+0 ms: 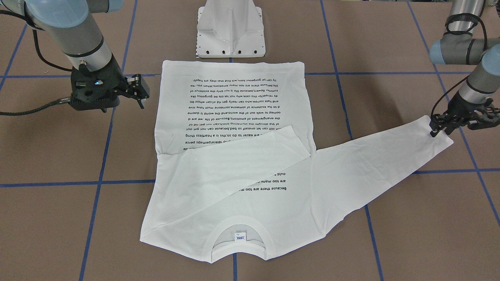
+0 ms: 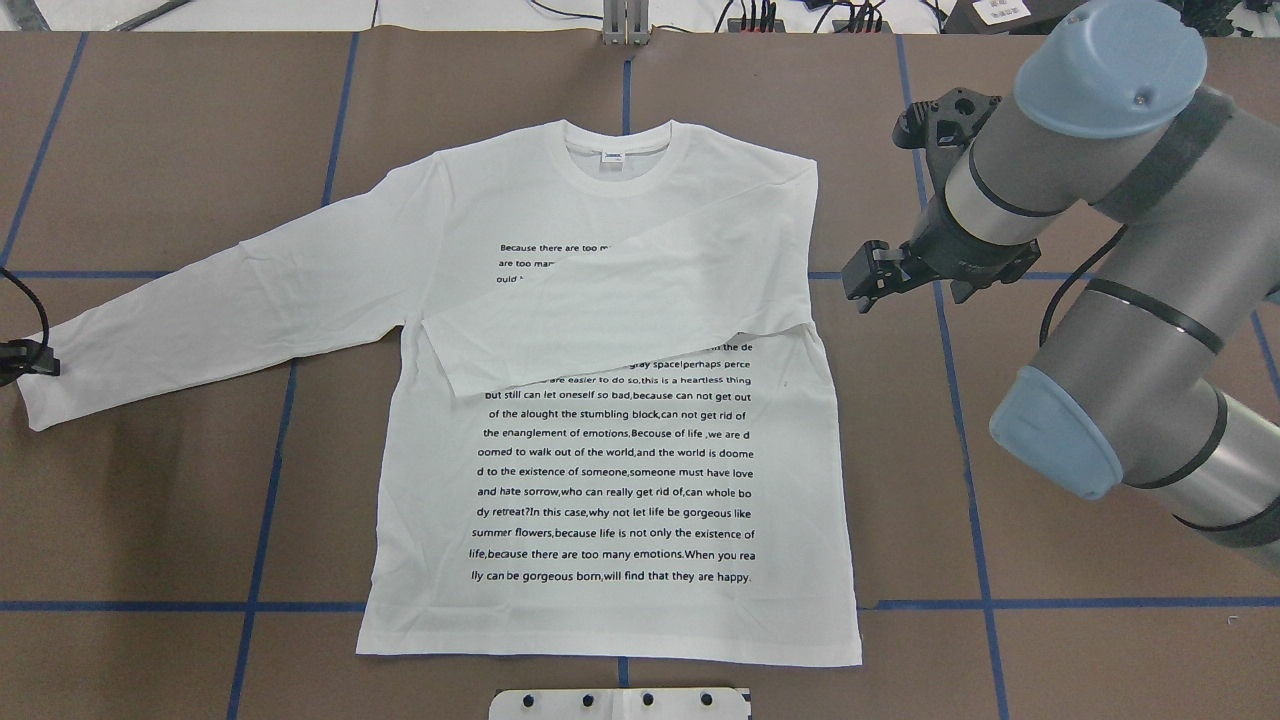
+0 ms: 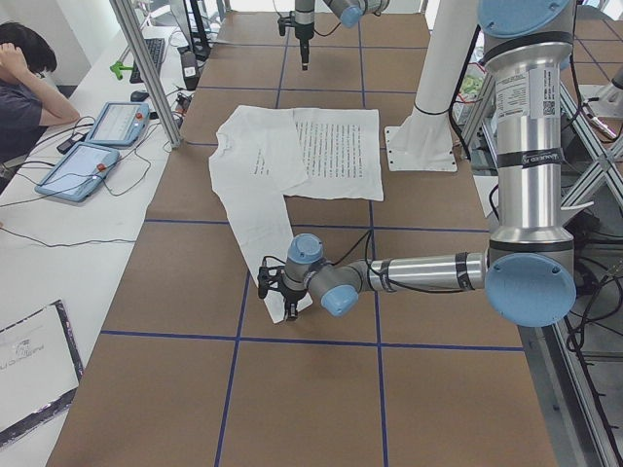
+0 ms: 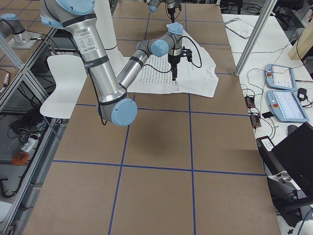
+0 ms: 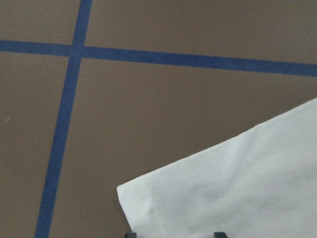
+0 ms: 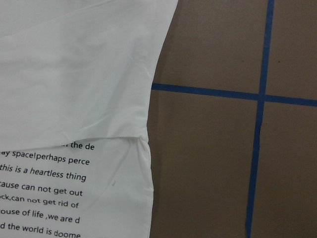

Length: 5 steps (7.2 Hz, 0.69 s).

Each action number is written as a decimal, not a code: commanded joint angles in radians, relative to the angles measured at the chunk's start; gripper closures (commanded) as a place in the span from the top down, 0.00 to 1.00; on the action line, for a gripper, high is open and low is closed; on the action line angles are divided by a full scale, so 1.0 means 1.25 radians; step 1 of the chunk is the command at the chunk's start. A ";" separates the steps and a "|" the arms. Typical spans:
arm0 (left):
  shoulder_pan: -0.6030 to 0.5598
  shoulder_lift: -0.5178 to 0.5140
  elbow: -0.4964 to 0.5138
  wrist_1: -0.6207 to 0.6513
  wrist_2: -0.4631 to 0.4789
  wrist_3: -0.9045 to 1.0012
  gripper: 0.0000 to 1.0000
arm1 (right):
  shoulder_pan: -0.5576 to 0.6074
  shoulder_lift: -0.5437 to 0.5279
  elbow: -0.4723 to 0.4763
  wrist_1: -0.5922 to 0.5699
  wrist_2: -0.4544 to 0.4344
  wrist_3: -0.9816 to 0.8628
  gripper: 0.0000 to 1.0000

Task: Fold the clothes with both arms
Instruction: 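Lower the left gripper onto the other sleeve cuff and grasp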

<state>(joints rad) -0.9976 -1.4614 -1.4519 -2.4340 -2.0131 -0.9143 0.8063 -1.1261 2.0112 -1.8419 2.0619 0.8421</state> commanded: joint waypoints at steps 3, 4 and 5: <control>-0.001 0.002 0.002 0.001 0.002 -0.002 0.56 | -0.001 0.000 0.000 0.000 0.000 0.001 1.00; -0.001 0.002 0.002 0.001 0.002 -0.005 0.49 | -0.001 0.000 0.000 0.000 0.000 0.000 1.00; -0.001 0.002 0.001 0.002 0.002 -0.006 0.35 | -0.001 0.000 0.000 0.001 0.000 0.000 1.00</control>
<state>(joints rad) -0.9986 -1.4586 -1.4500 -2.4326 -2.0111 -0.9195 0.8054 -1.1258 2.0111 -1.8419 2.0617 0.8427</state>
